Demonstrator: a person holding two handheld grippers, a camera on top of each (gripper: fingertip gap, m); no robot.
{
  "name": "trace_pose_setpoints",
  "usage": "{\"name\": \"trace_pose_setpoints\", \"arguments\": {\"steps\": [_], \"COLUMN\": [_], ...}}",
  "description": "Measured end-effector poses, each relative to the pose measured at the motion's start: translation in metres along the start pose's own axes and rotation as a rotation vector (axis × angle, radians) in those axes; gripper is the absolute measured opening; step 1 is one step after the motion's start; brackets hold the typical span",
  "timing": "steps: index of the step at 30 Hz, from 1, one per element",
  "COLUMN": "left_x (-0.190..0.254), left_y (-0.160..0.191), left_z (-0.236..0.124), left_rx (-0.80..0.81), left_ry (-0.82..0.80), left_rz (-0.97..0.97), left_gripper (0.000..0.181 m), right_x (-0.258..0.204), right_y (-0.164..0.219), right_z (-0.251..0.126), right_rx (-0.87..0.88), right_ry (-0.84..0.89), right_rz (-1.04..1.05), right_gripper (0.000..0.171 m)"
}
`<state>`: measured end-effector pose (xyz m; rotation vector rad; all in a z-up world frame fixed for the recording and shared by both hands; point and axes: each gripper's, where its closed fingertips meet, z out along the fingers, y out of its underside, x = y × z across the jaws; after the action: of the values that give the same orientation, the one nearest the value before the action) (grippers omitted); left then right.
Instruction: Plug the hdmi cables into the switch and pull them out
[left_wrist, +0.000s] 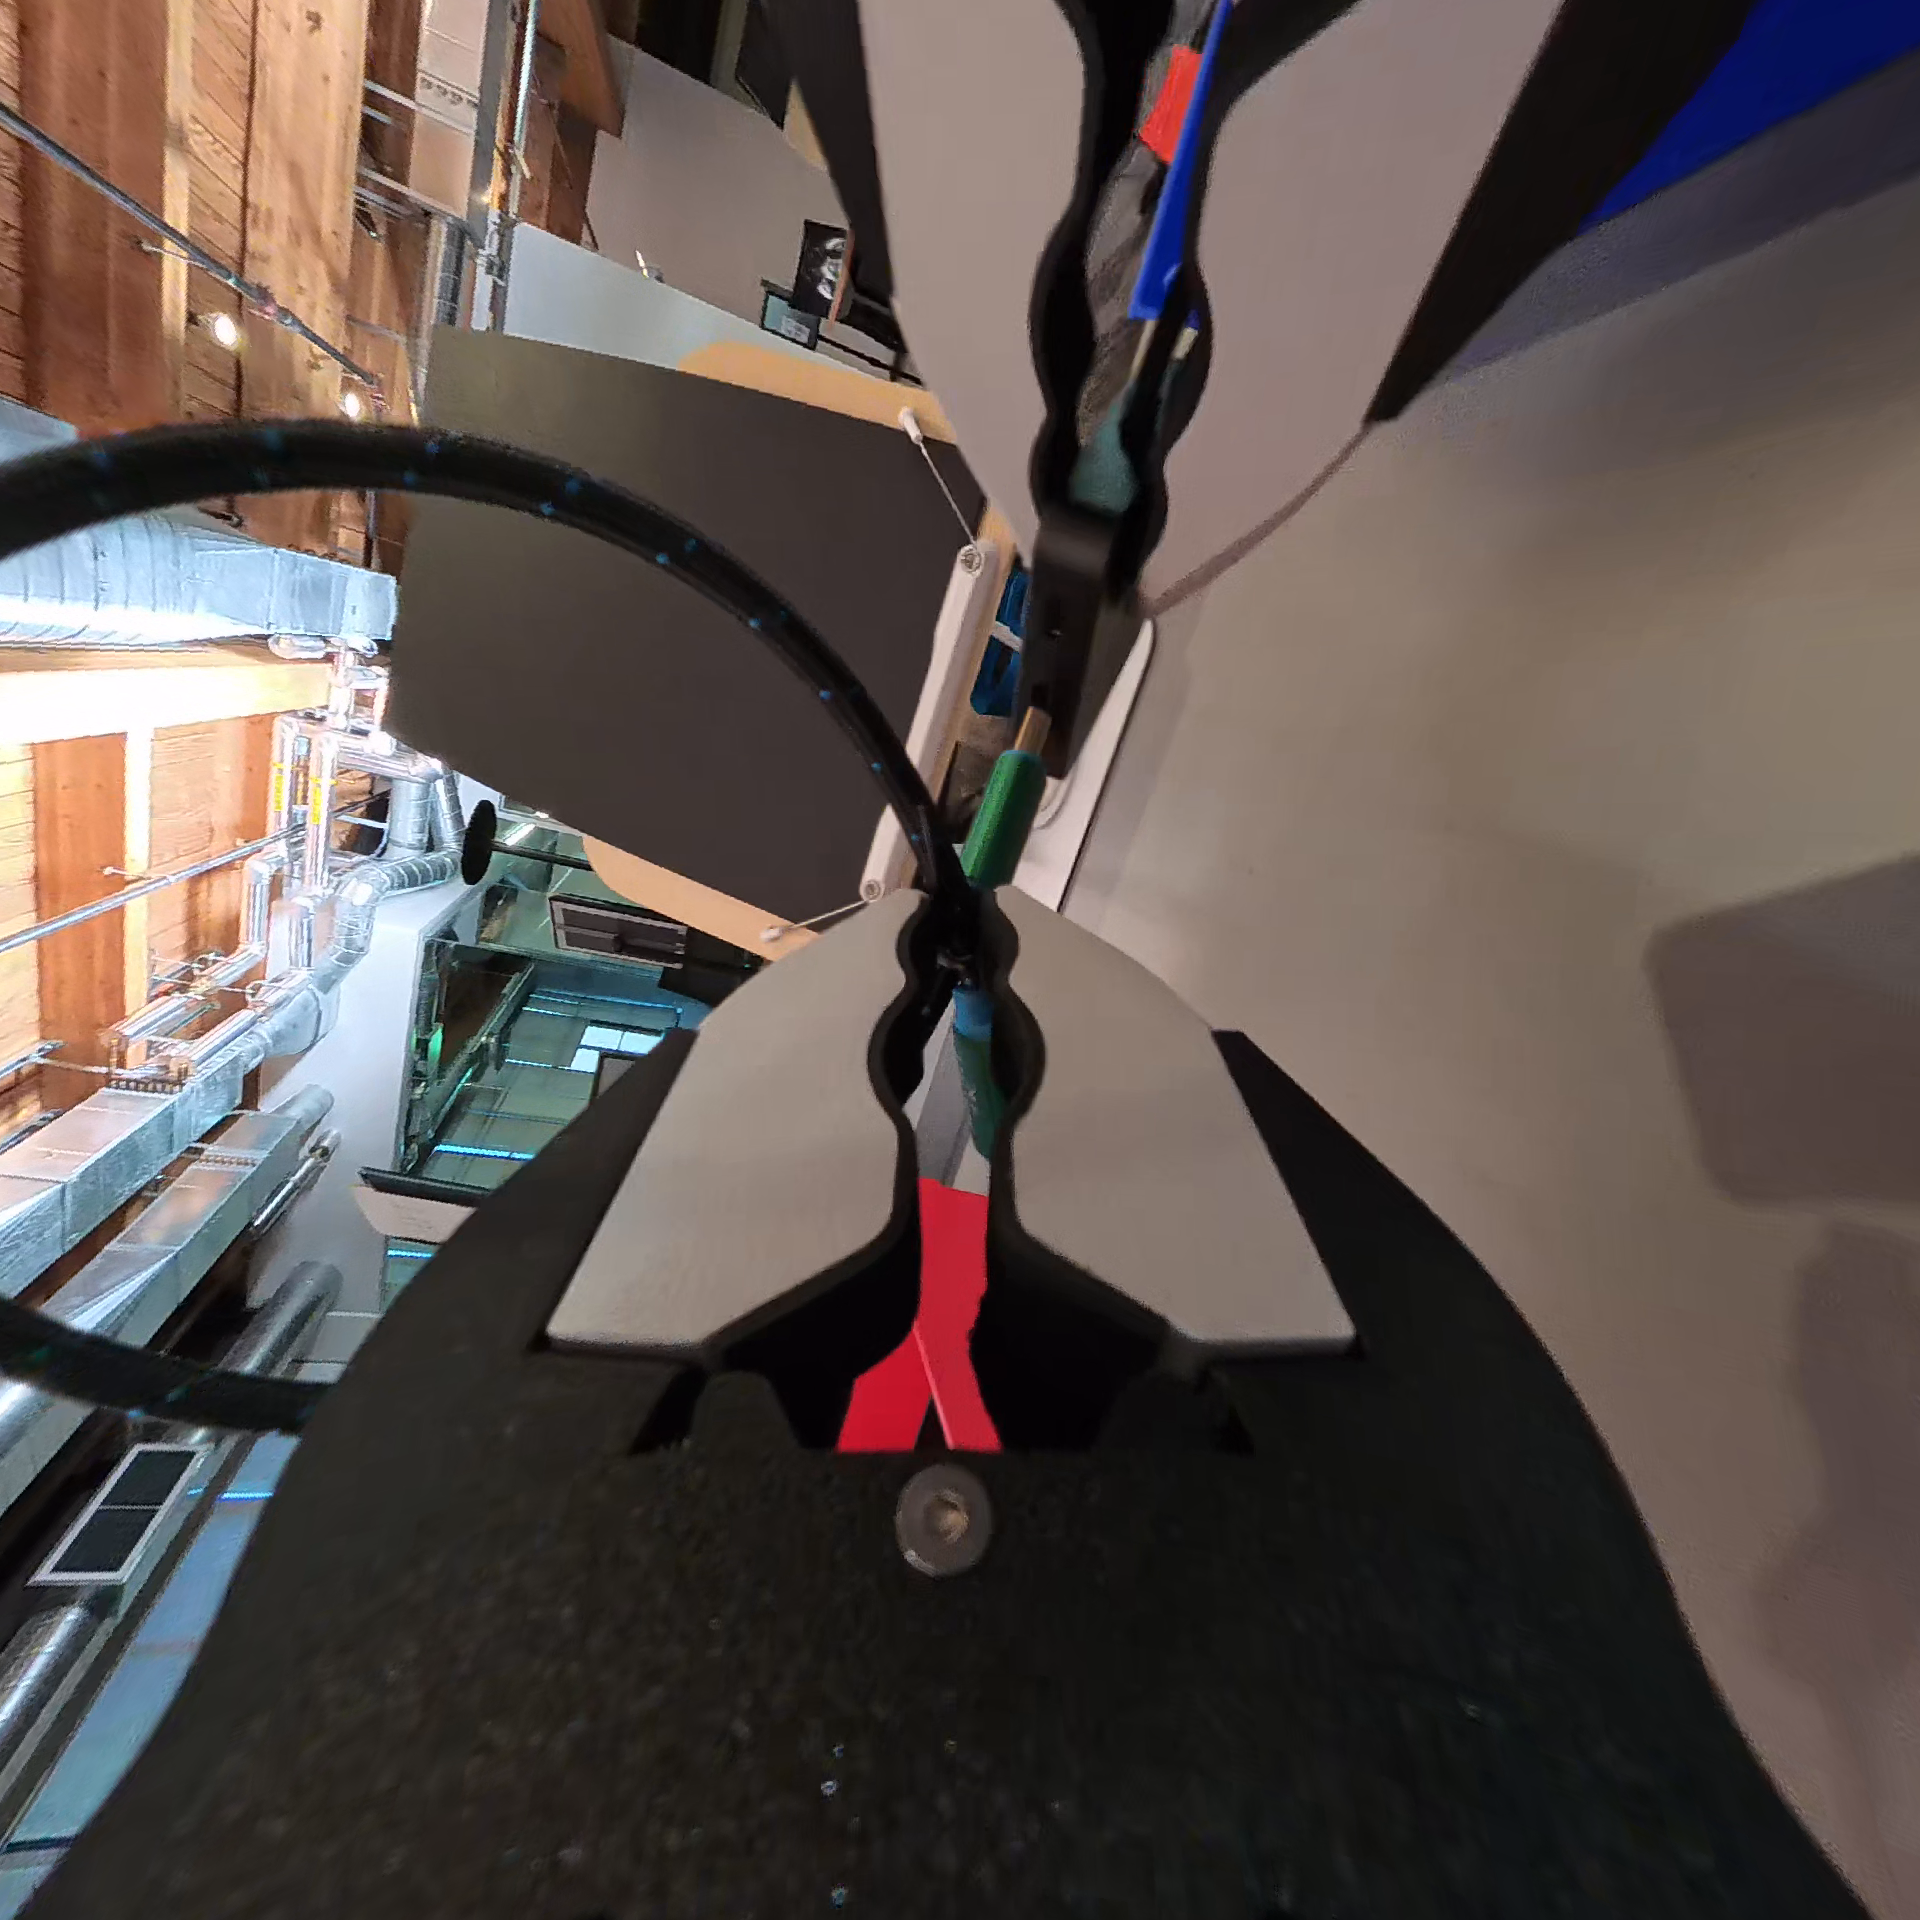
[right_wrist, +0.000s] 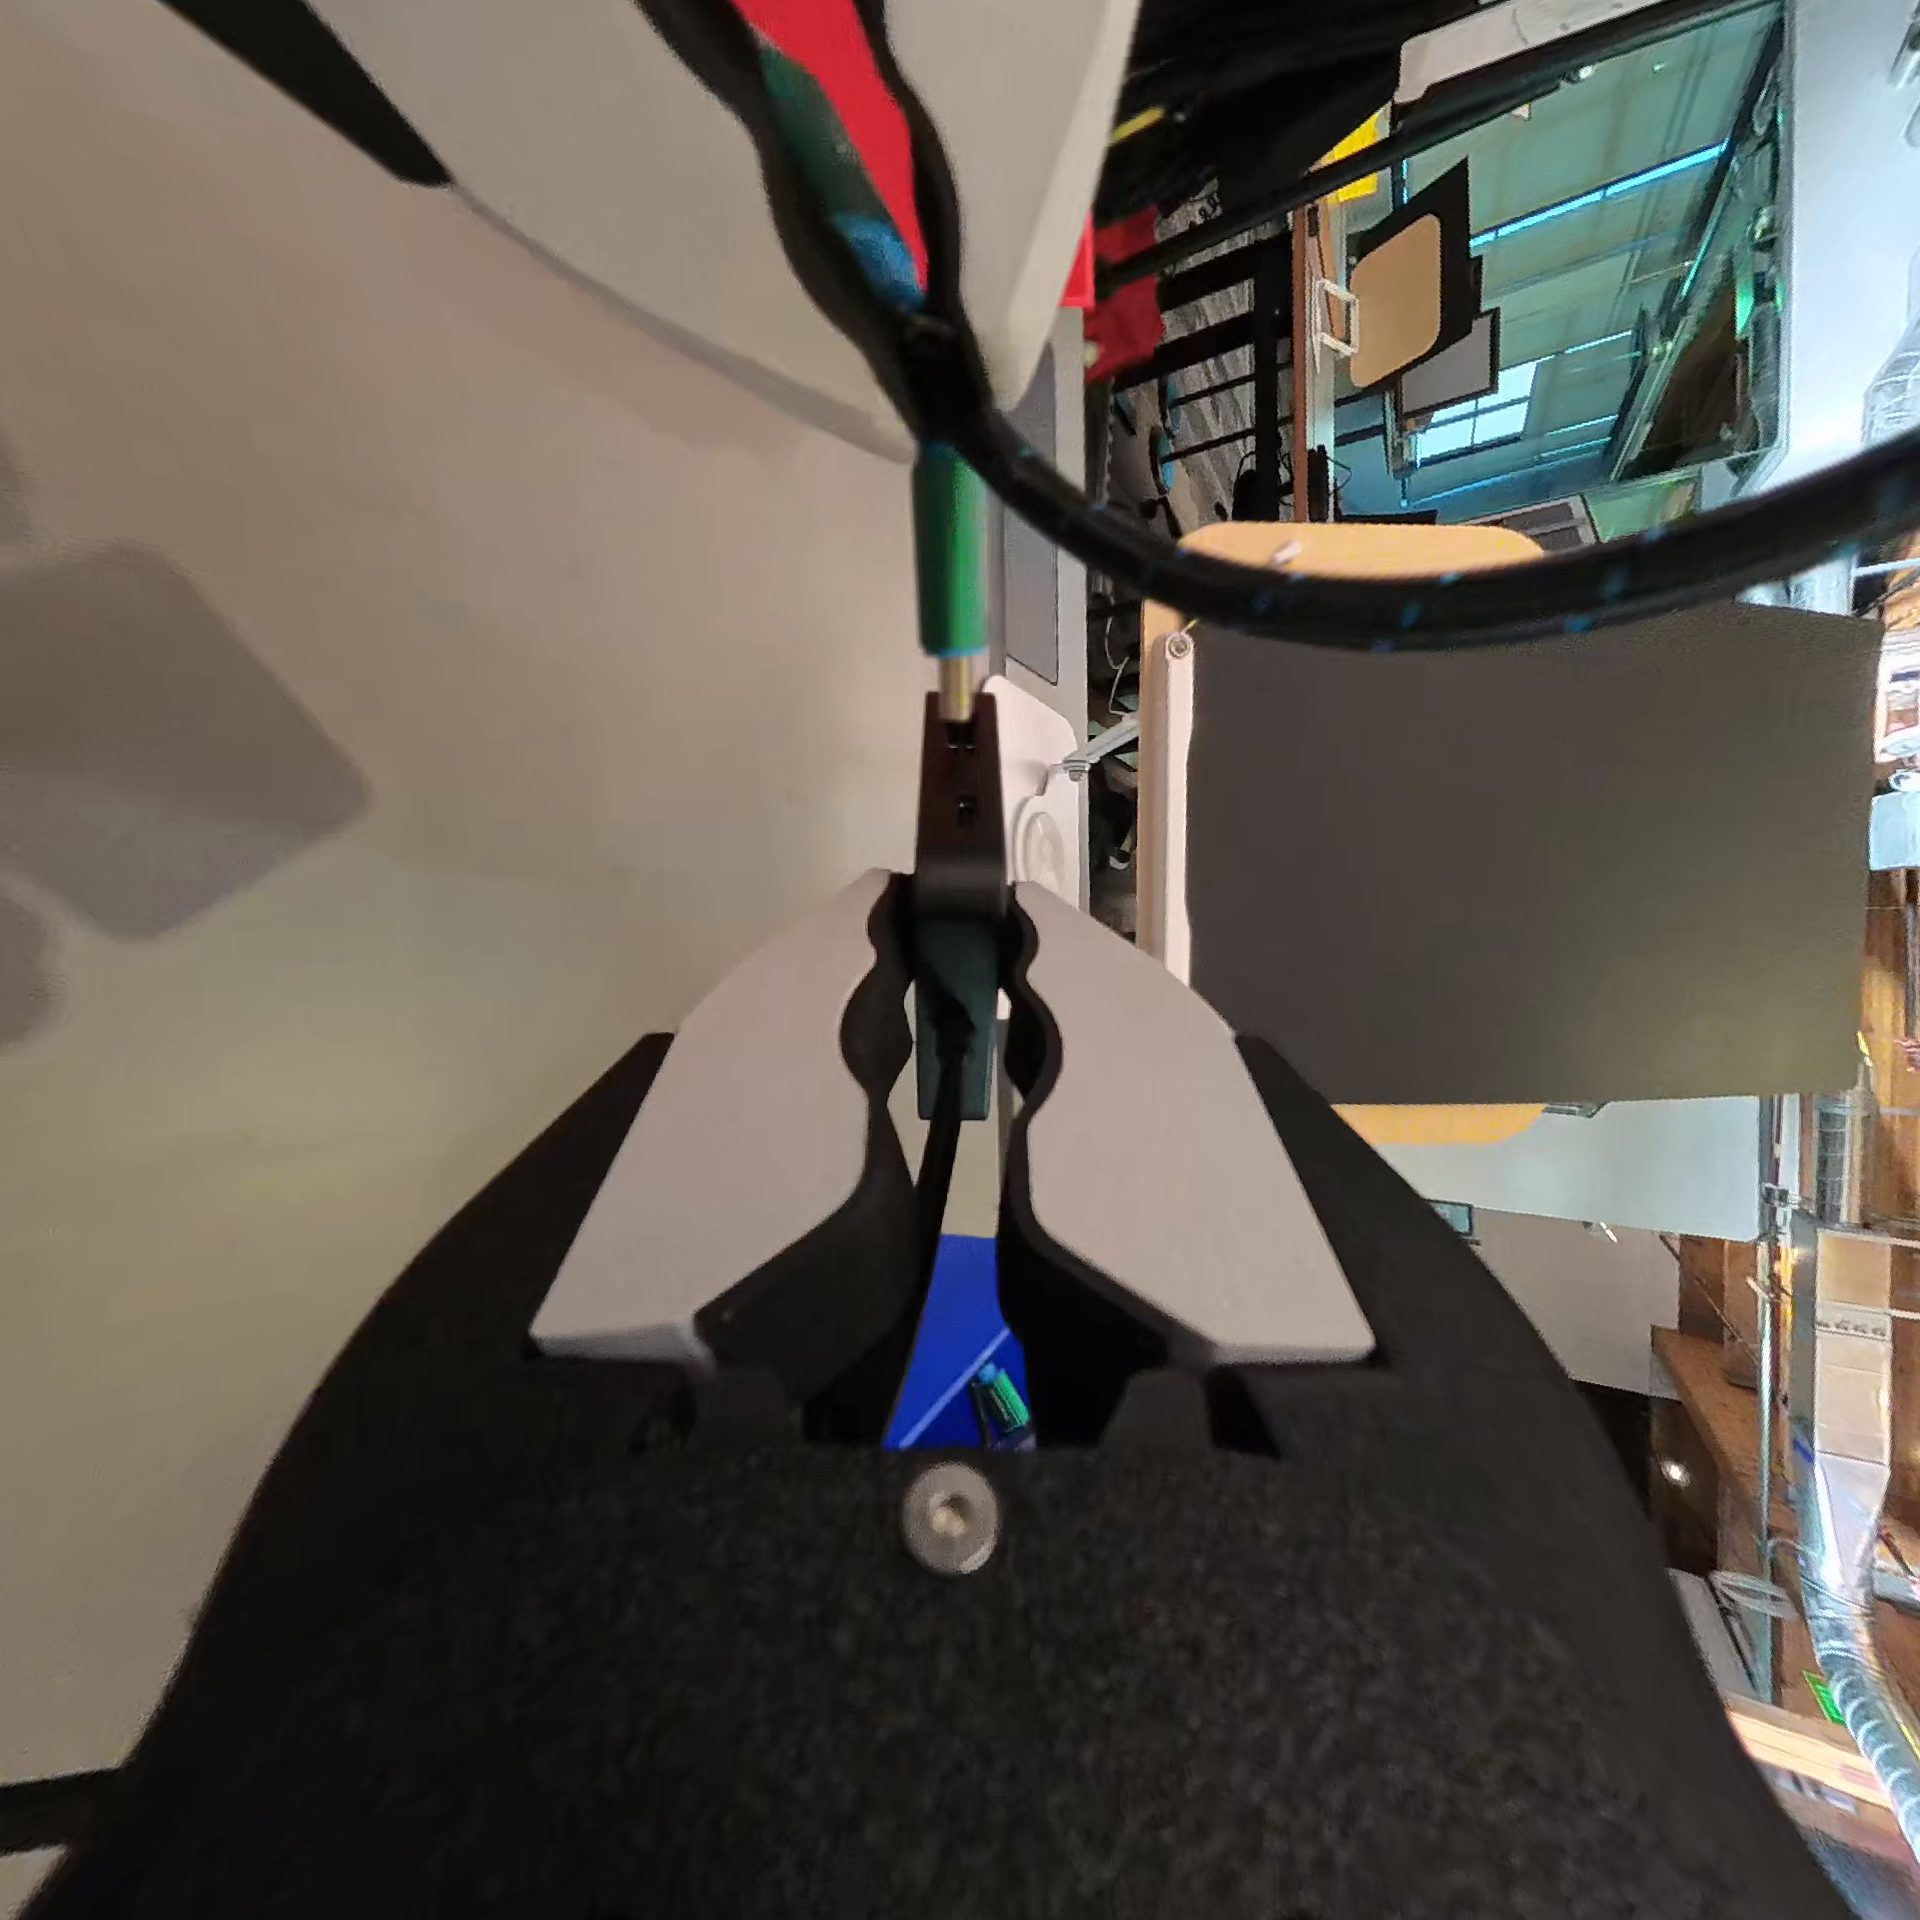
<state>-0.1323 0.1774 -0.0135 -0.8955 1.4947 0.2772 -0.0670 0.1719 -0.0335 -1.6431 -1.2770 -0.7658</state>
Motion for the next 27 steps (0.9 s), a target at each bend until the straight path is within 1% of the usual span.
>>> {"name": "trace_pose_setpoints", "arguments": {"steps": [3,6,9,13,18,20,22,24,27], "left_x": [0.002,0.003,0.004,0.009,0.01,0.013,0.012,0.008,0.005], "left_y": [0.001,0.001,-0.002,-0.003,-0.006,-0.014,-0.025,-0.026,-0.023], "left_z": [0.003,0.005,0.005,0.006,0.003,-0.001,-0.005,-0.005,-0.008], "left_rx": [-0.017,-0.024,-0.014,-0.012,-0.013,0.028,0.07,0.071,0.107], "left_ry": [-0.011,0.015,0.024,0.03,-0.015,-0.019,-0.046,-0.087,-0.064], "left_rz": [0.007,-0.031,-0.027,0.02,0.079,0.082,0.089,0.121,0.05], "left_gripper": [0.007,0.007,0.007,0.007,0.006,0.006,0.005,0.0,0.0], "right_x": [-0.002,0.0,0.001,-0.006,-0.012,-0.014,-0.021,-0.024,-0.021], "right_y": [-0.001,0.001,0.002,0.002,-0.003,-0.005,-0.017,-0.031,-0.028], "right_z": [0.001,0.0,-0.001,0.0,0.001,0.003,0.004,0.002,0.002], "right_rx": [-0.017,-0.02,-0.019,-0.012,-0.007,-0.007,0.059,0.126,0.135], "right_ry": [0.007,0.011,0.013,-0.021,-0.052,-0.051,-0.076,-0.087,-0.088], "right_rz": [-0.035,-0.011,-0.015,-0.024,-0.003,-0.016,0.0,0.028,0.038], "right_gripper": [0.015,0.015,0.015,0.014,0.014,0.014,0.015,0.015,0.015]}}
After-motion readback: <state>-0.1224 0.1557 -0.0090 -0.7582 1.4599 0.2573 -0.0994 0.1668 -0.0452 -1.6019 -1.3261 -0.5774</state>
